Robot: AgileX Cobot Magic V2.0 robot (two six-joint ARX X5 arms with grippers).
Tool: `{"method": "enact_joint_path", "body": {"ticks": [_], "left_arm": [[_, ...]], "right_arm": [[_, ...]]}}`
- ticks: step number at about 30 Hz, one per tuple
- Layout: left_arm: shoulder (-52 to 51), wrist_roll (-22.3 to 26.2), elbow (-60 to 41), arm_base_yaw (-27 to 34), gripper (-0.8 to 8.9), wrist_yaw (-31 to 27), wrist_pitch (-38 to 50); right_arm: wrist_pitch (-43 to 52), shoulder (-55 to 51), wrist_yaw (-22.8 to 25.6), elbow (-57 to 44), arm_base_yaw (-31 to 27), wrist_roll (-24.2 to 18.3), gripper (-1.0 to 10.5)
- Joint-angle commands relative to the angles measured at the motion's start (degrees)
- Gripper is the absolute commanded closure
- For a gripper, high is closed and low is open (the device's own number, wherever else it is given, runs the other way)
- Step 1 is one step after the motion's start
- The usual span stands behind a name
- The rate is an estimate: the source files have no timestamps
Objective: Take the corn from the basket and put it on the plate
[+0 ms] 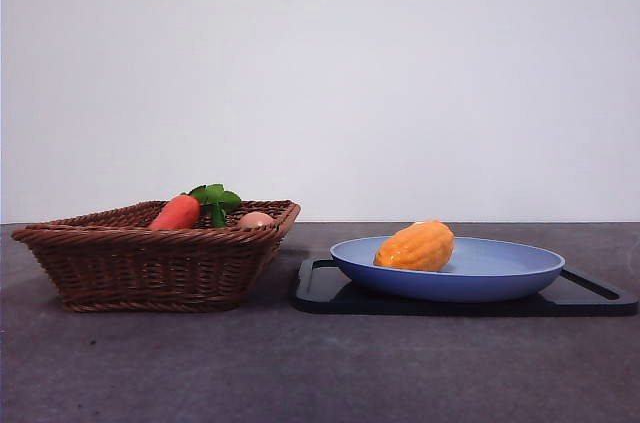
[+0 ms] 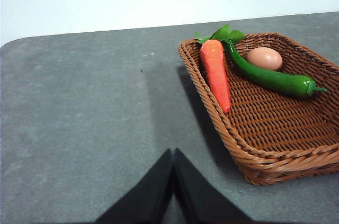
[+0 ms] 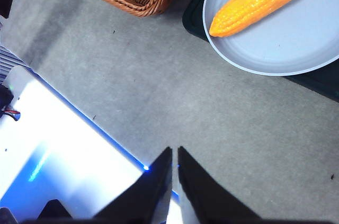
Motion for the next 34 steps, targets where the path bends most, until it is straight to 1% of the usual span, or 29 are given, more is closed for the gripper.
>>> {"method": "enact_joint_path", "body": {"ticks": [1,13,15,18,19,20,22,24,26,30,32,34], "left_arm": [[0.0,-0.6,-1.6,0.1,8.1,-0.2,-0.3],[0.0,-0.6,-1.6,0.1,8.1,-0.2,-0.3],[0.0,-0.6,-1.6,0.1,8.1,-0.2,-0.3],[0.0,-0.6,-1.6,0.1,8.1,-0.2,-0.3],[0.0,-0.6,-1.6,0.1,8.1,-0.2,-0.3],[0.0,-0.6,-1.6,0.1,8.1,-0.2,-0.3],[0.0,-0.6,-1.6,0.1,8.1,-0.2,-0.3],[0.0,-0.6,-1.6,0.1,8.1,-0.2,-0.3],[0.0,-0.6,-1.6,0.1,8.1,-0.2,-0.3],[0.0,-0.6,-1.6,0.1,8.1,-0.2,-0.3],[0.0,-0.6,-1.6,0.1,8.1,-0.2,-0.3],[0.0,-0.6,-1.6,0.1,8.1,-0.2,-0.3]], "right_arm": [[0.4,0.4,0.0,1.0,0.2,-0.3,9.5],[0.8,0.4,0.0,1.0,0.2,-0.3,9.5],[2.6,0.4,0.0,1.0,0.1,-2.6,9.5],[7.6,-1.3,0.0,1.0,-1.4,-8.5,9.5],[10.7,-2.1,0.0,0.9,-2.3,-10.3,9.5],[13.4,-2.8,0.0,0.5,-3.1,-11.0,9.5],[20.0,-5.0,-0.1,-0.9,-5.6,-11.1,9.5],[24.9,-7.2,-0.7,-3.2,-8.3,-10.3,9.5],[30.5,-10.7,-1.6,-7.2,-11.4,-10.3,9.5],[41.0,-18.3,-1.3,-16.5,-15.6,-9.9,9.5],[46.4,-22.6,0.3,-22.1,-16.7,-9.8,9.5],[50.9,-26.4,3.0,-27.1,-17.0,-9.4,9.5]]}}
